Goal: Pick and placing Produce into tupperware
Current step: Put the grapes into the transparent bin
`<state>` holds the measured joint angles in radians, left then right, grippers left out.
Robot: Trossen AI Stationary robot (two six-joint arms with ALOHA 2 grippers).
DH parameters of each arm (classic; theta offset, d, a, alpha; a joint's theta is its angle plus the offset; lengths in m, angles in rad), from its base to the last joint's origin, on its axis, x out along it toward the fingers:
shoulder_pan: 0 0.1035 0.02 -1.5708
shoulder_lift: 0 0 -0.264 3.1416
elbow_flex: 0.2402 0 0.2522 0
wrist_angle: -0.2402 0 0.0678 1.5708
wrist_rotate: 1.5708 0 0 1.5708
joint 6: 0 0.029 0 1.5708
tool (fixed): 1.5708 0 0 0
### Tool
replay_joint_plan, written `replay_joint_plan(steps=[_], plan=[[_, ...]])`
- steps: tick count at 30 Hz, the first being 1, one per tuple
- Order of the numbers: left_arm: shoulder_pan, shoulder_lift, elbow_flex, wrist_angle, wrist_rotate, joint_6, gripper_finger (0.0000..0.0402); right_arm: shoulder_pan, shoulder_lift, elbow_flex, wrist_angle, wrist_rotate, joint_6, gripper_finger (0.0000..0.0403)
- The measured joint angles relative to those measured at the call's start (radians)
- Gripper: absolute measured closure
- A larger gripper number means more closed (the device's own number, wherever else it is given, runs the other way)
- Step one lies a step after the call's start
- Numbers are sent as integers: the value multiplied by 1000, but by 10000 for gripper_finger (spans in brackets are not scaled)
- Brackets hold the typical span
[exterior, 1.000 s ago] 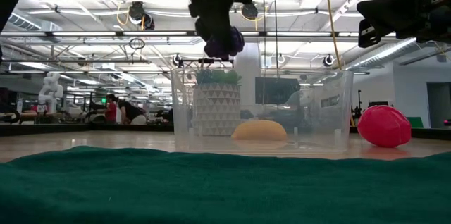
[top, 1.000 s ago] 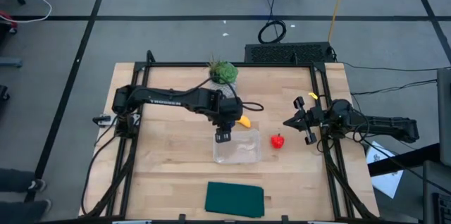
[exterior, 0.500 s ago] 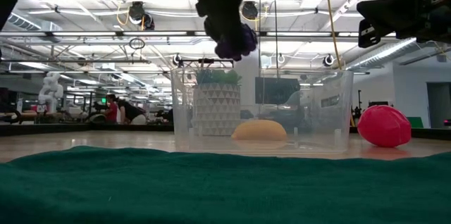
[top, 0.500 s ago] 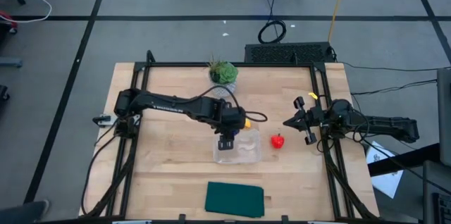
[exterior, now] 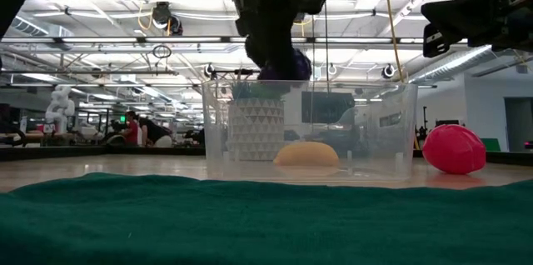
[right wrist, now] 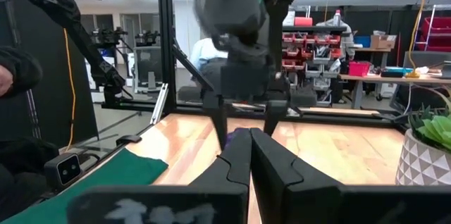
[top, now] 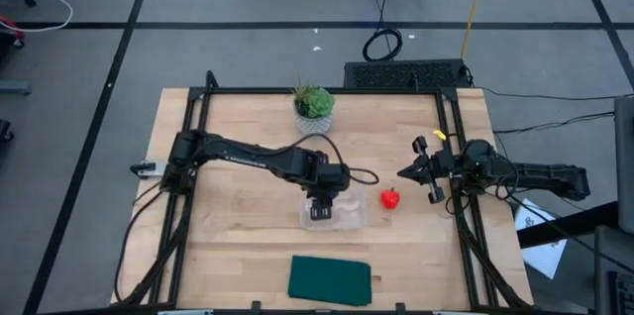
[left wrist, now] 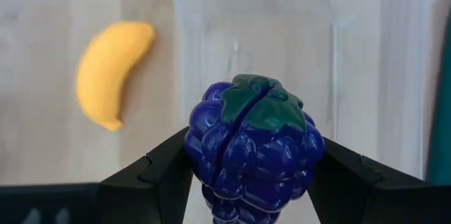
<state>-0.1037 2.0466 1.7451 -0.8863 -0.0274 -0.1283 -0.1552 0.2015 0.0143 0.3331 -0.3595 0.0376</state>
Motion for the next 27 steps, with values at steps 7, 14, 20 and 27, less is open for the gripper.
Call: replay_joint_plan(steps=[7, 14, 20, 27], plan=[[-12, 19, -1, 21, 0, -44, 170, 0, 9, 0, 9, 0, 2, 403], [-26, 26, -1, 29, -1, -61, 170, 0, 12, 0, 7, 0, 2, 403], [-39, 43, 0, 41, -1, -60, 170, 0, 12, 0, 7, 0, 2, 403], [-42, 66, -2, 10, -1, -51, 170, 0, 15, 0, 7, 0, 2, 403]])
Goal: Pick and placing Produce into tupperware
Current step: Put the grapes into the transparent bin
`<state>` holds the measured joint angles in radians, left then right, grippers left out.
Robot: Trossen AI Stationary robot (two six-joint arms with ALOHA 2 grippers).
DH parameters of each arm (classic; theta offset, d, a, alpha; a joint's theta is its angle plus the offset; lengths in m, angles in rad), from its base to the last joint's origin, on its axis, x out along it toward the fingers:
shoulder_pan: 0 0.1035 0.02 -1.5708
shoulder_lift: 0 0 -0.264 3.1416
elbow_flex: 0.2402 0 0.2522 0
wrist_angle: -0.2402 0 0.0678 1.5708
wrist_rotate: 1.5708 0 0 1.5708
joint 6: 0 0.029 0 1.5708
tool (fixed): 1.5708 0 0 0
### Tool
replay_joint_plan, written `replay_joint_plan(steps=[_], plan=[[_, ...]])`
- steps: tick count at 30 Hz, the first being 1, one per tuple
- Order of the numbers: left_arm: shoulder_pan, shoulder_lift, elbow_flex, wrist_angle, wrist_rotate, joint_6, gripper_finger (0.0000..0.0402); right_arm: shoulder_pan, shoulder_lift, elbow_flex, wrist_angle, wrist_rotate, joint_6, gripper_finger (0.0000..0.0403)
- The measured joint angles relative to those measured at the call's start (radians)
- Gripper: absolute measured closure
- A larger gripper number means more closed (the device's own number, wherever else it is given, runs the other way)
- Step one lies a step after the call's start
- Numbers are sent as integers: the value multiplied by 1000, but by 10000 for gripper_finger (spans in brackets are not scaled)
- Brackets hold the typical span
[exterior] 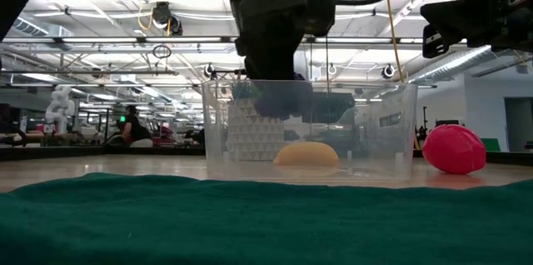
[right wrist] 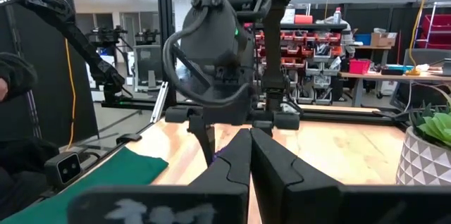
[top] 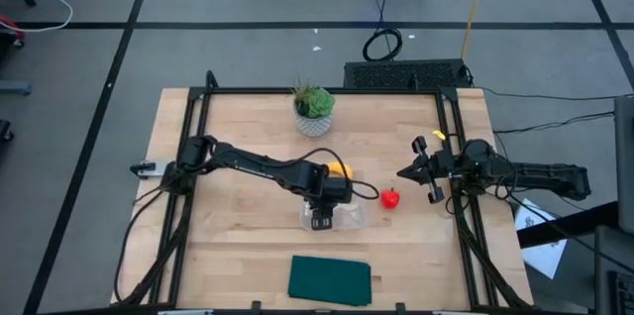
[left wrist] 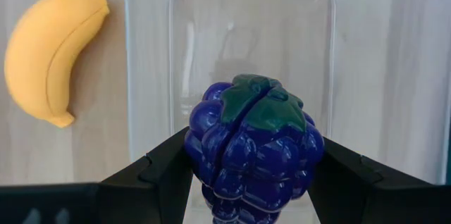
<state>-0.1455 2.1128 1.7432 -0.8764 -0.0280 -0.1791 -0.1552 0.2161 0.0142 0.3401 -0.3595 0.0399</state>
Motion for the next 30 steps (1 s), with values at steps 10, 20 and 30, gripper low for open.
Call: replay_joint_plan(steps=[10, 20, 30], plan=[[-1, 36, -1, 1, 46, 7, 170, 0, 1, 0, -1, 0, 0, 403], [-2, 64, 0, 13, 81, 5, 170, 0, 1, 0, 1, 0, 0, 403], [-2, 69, 0, 14, 81, 20, 170, 0, 1, 0, 7, 0, 0, 403]])
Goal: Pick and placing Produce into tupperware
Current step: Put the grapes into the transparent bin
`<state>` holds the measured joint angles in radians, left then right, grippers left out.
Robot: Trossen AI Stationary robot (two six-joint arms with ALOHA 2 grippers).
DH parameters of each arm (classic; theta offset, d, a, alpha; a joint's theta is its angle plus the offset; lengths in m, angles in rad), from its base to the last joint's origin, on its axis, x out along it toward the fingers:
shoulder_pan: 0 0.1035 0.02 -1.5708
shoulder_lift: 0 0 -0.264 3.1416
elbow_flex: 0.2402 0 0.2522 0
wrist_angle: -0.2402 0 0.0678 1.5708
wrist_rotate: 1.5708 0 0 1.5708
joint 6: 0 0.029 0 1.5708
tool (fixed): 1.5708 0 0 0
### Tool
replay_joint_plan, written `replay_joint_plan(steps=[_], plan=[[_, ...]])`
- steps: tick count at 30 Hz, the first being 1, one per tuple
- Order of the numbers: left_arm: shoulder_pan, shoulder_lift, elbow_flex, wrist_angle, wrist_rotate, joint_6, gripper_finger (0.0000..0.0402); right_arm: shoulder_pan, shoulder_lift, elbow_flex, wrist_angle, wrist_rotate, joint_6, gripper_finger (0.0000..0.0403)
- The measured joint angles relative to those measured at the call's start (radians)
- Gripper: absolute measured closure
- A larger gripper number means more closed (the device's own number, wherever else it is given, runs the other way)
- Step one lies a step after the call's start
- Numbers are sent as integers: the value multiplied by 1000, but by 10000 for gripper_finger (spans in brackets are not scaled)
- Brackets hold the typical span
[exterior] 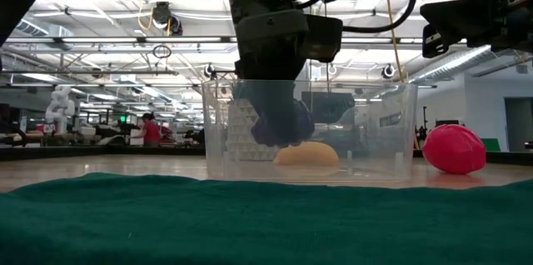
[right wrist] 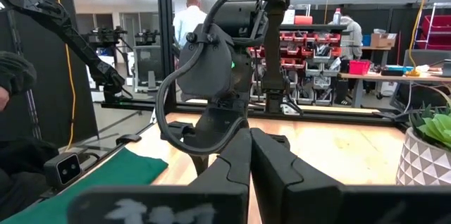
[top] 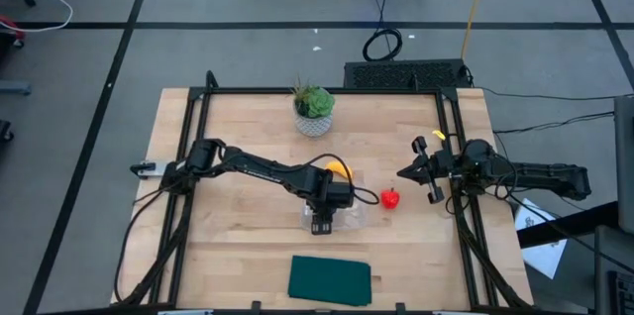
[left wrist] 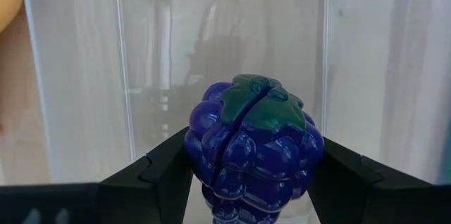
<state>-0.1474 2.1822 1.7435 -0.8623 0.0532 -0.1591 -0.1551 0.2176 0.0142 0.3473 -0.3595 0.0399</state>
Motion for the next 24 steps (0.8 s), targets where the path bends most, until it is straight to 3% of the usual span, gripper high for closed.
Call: replay_joint_plan(steps=[24], plan=[[-1, 28, -1, 24, 33, 63, 170, 0, 0, 0, 0, 0, 0, 403]])
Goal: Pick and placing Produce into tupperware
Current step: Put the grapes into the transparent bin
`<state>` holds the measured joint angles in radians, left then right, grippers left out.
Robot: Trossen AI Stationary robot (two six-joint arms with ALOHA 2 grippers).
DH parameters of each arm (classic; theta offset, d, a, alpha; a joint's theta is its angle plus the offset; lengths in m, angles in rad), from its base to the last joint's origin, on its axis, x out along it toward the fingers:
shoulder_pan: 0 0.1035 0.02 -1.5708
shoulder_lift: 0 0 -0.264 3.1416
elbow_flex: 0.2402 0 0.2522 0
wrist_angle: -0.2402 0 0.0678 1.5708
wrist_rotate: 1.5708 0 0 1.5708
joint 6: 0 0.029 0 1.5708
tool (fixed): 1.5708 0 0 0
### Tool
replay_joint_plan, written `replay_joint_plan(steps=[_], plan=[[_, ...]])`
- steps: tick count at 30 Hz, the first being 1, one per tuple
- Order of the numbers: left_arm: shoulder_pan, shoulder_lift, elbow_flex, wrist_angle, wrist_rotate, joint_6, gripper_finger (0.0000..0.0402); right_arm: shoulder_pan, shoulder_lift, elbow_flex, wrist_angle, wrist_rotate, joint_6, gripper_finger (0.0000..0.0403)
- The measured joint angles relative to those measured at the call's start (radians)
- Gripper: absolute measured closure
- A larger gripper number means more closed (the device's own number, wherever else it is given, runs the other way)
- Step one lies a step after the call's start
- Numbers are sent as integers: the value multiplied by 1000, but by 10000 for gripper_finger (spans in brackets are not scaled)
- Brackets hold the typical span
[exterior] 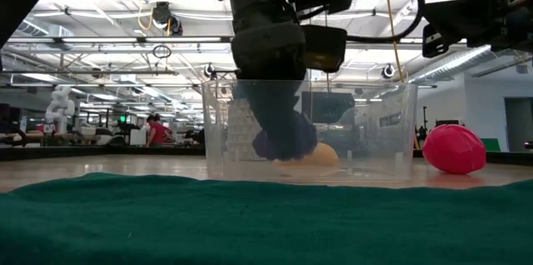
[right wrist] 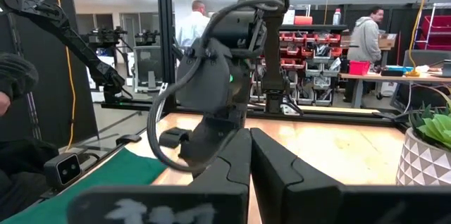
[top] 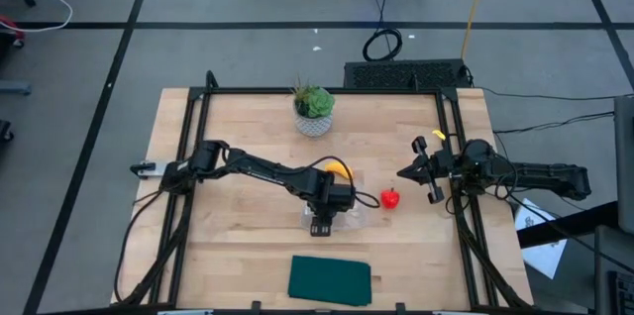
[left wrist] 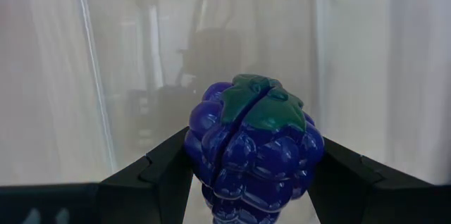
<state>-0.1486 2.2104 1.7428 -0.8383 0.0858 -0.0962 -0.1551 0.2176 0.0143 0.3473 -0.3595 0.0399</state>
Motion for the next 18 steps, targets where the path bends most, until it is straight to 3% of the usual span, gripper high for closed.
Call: replay_joint_plan(steps=[18], plan=[[5, 0, 2, 6, 44, 51, 170, 0, 1, 0, 0, 0, 0, 403]])
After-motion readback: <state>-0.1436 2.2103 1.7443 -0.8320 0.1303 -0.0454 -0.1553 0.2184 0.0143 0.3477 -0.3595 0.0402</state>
